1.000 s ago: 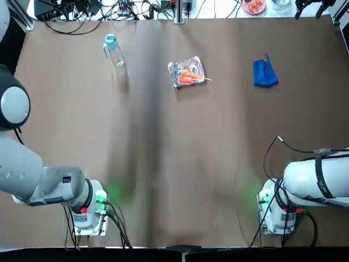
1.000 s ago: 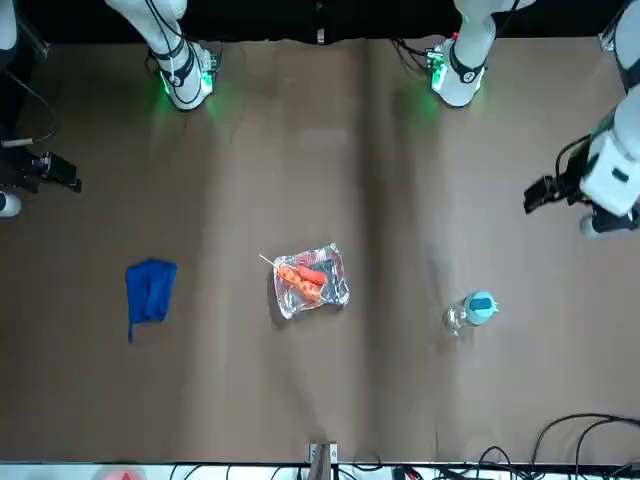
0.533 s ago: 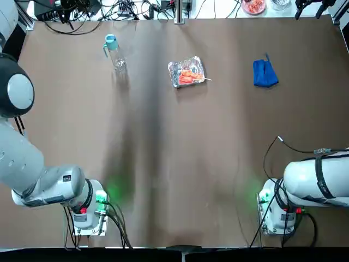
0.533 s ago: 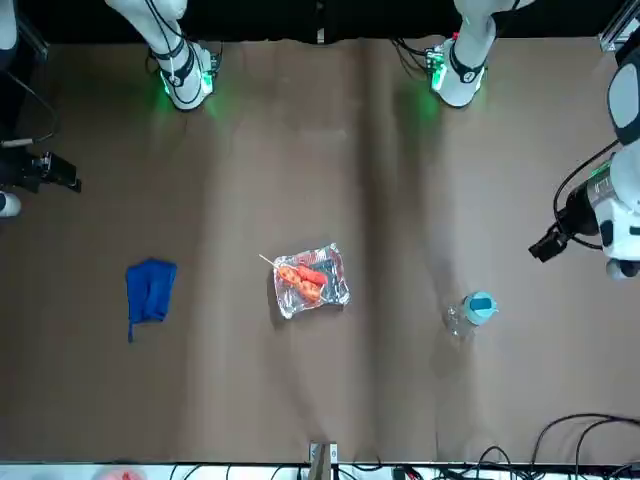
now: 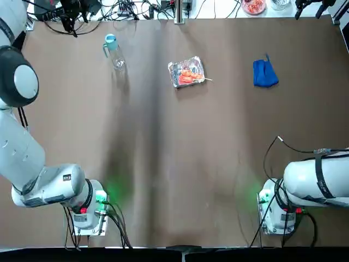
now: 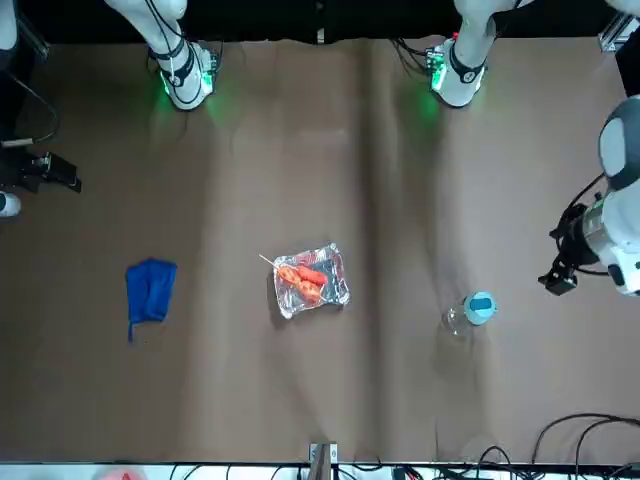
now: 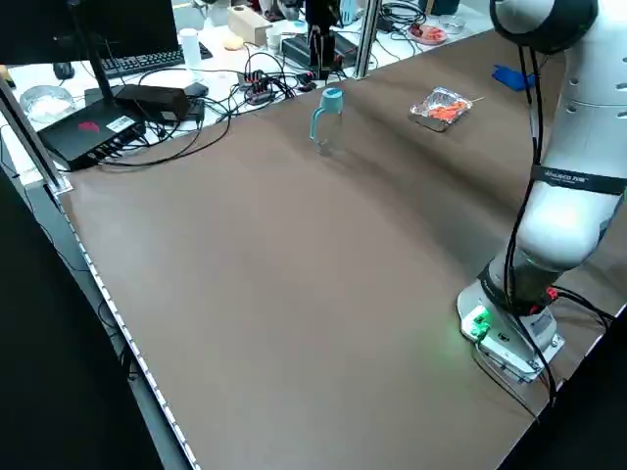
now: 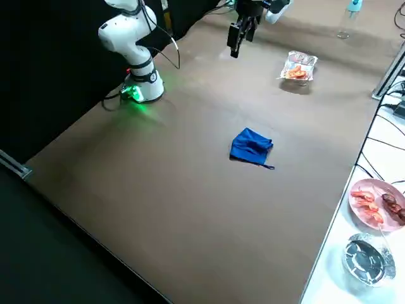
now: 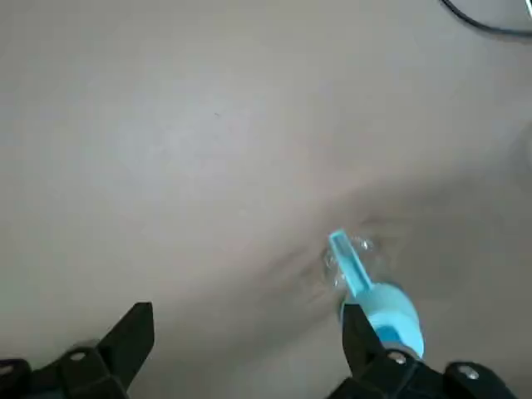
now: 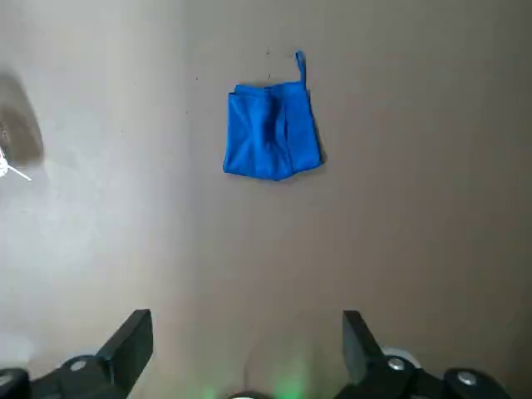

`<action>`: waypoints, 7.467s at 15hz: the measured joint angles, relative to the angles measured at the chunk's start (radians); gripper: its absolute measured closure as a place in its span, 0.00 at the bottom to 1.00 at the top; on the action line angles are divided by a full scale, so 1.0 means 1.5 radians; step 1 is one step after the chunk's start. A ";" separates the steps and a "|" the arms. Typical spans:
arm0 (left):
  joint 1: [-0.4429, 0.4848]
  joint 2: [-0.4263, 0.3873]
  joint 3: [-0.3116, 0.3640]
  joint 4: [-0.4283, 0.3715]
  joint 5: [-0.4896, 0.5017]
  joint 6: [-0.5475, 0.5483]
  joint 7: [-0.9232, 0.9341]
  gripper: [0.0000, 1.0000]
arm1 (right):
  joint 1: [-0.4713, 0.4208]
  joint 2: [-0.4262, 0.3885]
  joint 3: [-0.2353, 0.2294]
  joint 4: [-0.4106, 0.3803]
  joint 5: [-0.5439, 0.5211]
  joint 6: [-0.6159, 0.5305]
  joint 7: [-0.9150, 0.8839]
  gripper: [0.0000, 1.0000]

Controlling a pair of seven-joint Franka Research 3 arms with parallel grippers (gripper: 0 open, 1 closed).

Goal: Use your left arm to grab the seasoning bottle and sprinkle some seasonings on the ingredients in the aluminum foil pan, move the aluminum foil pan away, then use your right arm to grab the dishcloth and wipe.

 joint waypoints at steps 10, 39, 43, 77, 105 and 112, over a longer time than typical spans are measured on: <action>-0.041 0.129 -0.002 -0.014 0.050 0.159 -0.335 0.00 | 0.000 0.000 0.000 0.000 0.000 0.000 0.000 0.00; -0.043 0.202 0.000 -0.037 0.054 0.270 -0.366 0.11 | 0.000 0.000 0.000 0.000 0.000 0.000 0.000 0.00; -0.042 0.193 0.000 -0.037 0.054 0.262 -0.369 0.20 | 0.000 0.000 0.000 0.000 0.000 0.000 0.000 0.00; -0.039 0.168 -0.026 -0.032 0.054 0.262 -0.375 0.78 | 0.000 0.000 0.001 0.000 0.000 0.000 0.000 0.00; -0.814 0.278 0.460 0.144 0.126 -0.001 -0.814 0.78 | 0.001 0.000 0.002 0.000 0.000 0.000 0.000 0.00; -0.883 0.345 0.509 0.176 0.135 -0.008 -0.824 0.78 | 0.001 0.000 0.002 0.000 0.000 0.000 0.000 0.00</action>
